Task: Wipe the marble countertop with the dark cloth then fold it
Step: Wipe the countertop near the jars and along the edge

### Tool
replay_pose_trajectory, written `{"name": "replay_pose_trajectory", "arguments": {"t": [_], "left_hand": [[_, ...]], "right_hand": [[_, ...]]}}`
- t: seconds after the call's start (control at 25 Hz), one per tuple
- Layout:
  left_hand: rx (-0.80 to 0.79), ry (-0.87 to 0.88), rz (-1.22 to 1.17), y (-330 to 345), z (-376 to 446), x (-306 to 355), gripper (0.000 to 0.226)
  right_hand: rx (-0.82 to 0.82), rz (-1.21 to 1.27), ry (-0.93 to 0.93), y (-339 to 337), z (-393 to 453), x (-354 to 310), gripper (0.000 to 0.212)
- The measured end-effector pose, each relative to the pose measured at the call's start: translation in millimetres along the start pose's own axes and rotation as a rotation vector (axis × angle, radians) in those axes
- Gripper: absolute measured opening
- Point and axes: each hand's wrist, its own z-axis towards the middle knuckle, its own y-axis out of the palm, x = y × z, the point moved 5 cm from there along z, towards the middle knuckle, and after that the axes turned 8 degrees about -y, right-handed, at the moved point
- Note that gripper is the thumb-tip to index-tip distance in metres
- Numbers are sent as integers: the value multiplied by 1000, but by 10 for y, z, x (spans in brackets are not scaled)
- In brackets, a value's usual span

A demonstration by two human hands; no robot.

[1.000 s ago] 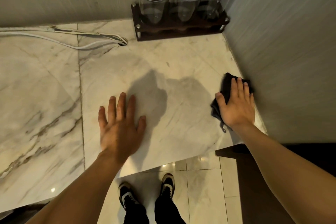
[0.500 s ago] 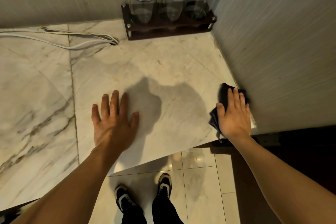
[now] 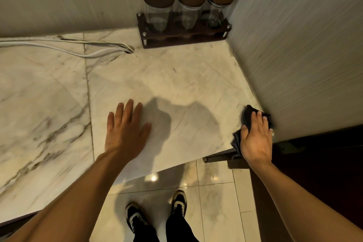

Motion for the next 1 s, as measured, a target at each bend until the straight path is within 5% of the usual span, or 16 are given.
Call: {"name": "replay_pose_trajectory", "arguments": {"t": [0.32, 0.76, 0.88, 1.0], "left_hand": [[-6, 38, -46, -220, -397, -31, 68], [-113, 105, -185, -267, -998, 156, 63], [-147, 107, -290, -363, -1122, 263, 62], [-254, 85, -384, -428, -1178, 305, 58]], "right_hand": [[-26, 84, 33, -50, -310, -2, 56], [-210, 228, -236, -58, -1059, -622, 52], [-336, 355, -292, -94, -1297, -788, 46], [-617, 678, -90, -193, -1503, -977, 36]]}}
